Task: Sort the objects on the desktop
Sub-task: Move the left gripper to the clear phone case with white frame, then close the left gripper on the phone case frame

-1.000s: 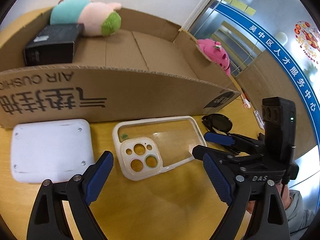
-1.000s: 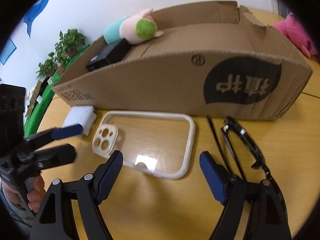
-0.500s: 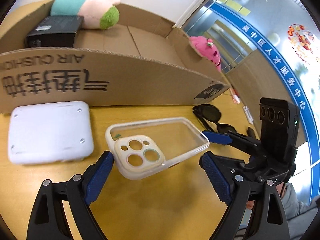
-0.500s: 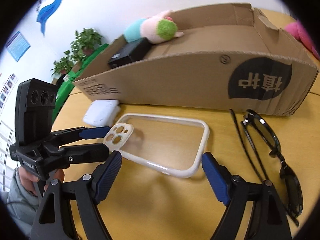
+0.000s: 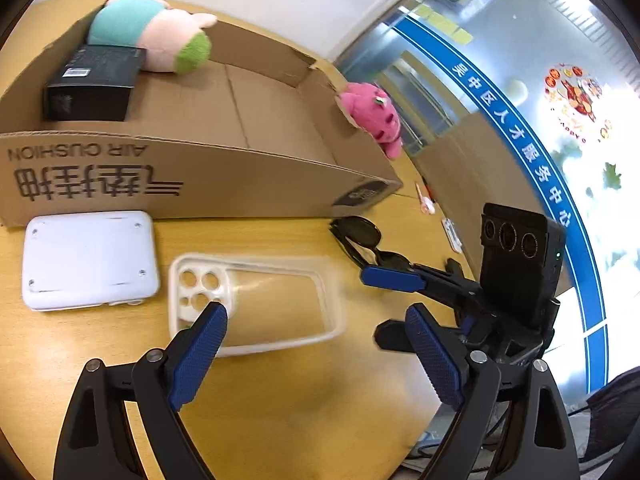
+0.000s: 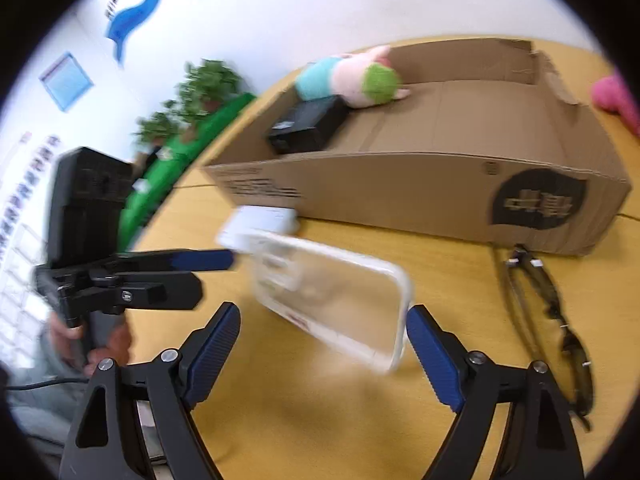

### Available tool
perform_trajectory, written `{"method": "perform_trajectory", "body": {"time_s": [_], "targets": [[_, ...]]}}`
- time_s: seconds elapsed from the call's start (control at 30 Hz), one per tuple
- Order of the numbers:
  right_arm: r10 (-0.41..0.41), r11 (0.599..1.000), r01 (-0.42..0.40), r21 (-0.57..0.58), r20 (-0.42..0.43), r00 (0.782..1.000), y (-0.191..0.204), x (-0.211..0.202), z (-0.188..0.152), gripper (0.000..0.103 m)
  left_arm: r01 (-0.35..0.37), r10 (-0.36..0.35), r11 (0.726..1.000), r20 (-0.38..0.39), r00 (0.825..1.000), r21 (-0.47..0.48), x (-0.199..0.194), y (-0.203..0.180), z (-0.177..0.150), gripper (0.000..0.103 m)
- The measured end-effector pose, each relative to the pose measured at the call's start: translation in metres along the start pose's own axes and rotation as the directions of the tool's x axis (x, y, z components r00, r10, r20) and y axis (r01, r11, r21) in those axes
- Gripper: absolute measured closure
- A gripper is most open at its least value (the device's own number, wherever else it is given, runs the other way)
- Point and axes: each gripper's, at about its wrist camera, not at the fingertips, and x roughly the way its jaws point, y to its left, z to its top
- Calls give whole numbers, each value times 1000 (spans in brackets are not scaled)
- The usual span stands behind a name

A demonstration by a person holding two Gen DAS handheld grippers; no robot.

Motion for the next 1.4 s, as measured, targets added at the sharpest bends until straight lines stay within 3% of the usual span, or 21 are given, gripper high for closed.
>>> {"method": "perform_trajectory", "body": {"time_s": [0.13,0.27,0.33,0.4,0.47,0.5,0.57,0.6,0.63,0.73,0.8,0.83,1.17,1.4], "targets": [[-142,989,140,-42,-48,989,0,16,-2,17,-137,135,990,-53,989,-26,14,14,0,9],[-202,978,205,47,-58,978,-21,19,-6,17,-214,210,974,-59,976,-71,13,36,-5,10],[-242,967,246,70,-69,968,-28,21,-9,17,-215,211,973,-63,976,-78,15,41,-8,12],[-274,957,281,67,-96,957,-30,28,-12,17,-220,214,973,-78,974,-69,20,44,-10,26],[-294,952,302,52,-113,949,-29,34,-15,20,-246,239,967,-102,966,-62,25,47,-11,54],[-299,951,306,46,-117,947,-28,35,-17,23,-260,253,964,-110,961,-62,28,49,-12,61],[-314,947,319,28,-122,942,-25,38,-20,32,-273,265,960,-107,958,-59,30,52,-15,88],[-328,943,332,13,-125,936,-24,40,-23,40,-279,272,959,-111,956,-55,31,53,-16,93],[-343,939,345,-3,-117,932,-23,39,-24,43,-279,272,959,-107,956,-52,30,53,-18,93],[-385,923,383,-40,-109,916,-21,39,-26,64,-302,298,953,-109,948,-24,28,50,-21,93],[-405,914,403,-35,-103,909,-25,37,-26,87,-319,316,948,-110,942,-7,28,49,-22,94],[-397,917,397,-19,-100,912,-29,34,-26,90,-316,313,949,-112,943,-10,28,49,-23,94],[-384,923,385,4,-73,920,-27,29,-26,93,-358,360,933,-116,926,40,26,40,-29,95],[-410,912,410,-1,-11,912,-20,14,-10,96,-340,343,939,-66,937,60,10,26,-24,96]]}}
